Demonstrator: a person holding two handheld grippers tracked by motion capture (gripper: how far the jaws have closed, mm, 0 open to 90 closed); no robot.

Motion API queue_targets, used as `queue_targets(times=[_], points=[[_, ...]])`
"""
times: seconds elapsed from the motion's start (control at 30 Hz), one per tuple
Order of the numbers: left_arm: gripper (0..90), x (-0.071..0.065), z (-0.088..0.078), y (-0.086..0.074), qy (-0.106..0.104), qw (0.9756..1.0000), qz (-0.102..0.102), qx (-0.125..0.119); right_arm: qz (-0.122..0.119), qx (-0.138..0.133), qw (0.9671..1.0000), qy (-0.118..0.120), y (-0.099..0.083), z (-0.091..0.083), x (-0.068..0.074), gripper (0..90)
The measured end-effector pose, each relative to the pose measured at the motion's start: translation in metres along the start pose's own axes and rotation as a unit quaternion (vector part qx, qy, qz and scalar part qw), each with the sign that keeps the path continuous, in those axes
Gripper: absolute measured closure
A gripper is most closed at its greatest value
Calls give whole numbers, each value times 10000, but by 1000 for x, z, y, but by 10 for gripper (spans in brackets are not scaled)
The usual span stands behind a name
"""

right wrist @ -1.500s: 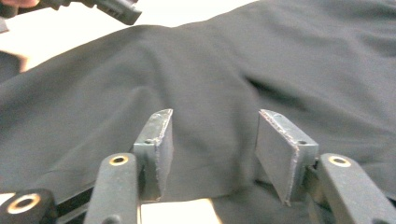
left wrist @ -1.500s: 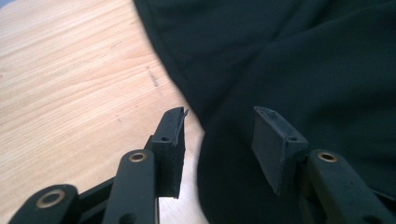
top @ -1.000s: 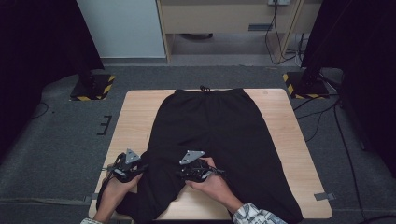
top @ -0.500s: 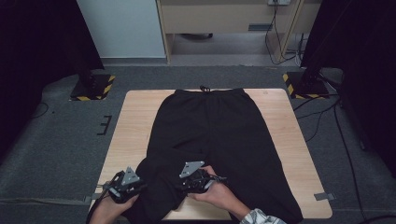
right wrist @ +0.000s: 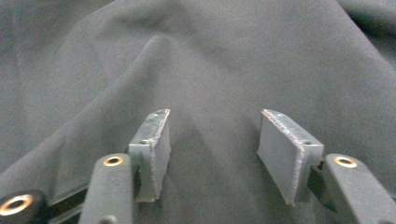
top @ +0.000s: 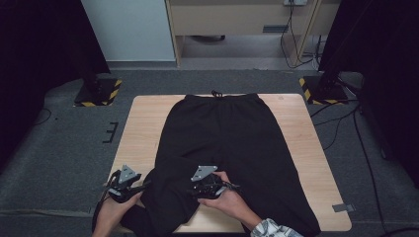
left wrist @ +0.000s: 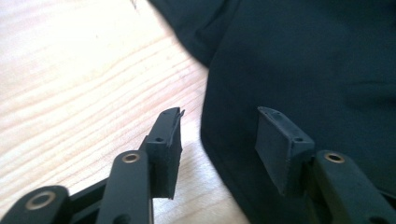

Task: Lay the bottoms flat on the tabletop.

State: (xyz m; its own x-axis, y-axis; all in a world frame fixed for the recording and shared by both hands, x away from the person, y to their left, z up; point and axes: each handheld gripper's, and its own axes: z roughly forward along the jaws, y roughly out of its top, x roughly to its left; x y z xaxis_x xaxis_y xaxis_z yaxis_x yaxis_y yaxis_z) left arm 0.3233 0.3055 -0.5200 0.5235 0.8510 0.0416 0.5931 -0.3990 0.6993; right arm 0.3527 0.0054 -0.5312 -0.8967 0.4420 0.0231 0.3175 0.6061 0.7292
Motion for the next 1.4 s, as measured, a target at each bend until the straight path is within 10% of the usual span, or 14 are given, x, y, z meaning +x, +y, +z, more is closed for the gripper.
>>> queue_targets(times=[0.2, 0.4, 0.8, 1.1, 1.4], points=[[693, -6, 2, 1, -325, 9993, 91, 183, -61, -46, 10000, 34, 0, 1, 4, 524], [863, -27, -8, 3, -783, 9942, 449, 591, -294, -44, 9991, 288, 1, 0, 11, 880], [878, -64, -18, 9, -1450, 9828, 871, 736, -406, 171, 9981, 431, -11, -31, -9, 899], [875, -70, -7, 21, -1013, 9887, 962, 542, 190, 134, 9997, -102, -17, -38, -47, 896], [875, -62, -22, 9, -909, 9896, 964, 566, -49, 185, 9996, 202, -5, -17, -25, 896]])
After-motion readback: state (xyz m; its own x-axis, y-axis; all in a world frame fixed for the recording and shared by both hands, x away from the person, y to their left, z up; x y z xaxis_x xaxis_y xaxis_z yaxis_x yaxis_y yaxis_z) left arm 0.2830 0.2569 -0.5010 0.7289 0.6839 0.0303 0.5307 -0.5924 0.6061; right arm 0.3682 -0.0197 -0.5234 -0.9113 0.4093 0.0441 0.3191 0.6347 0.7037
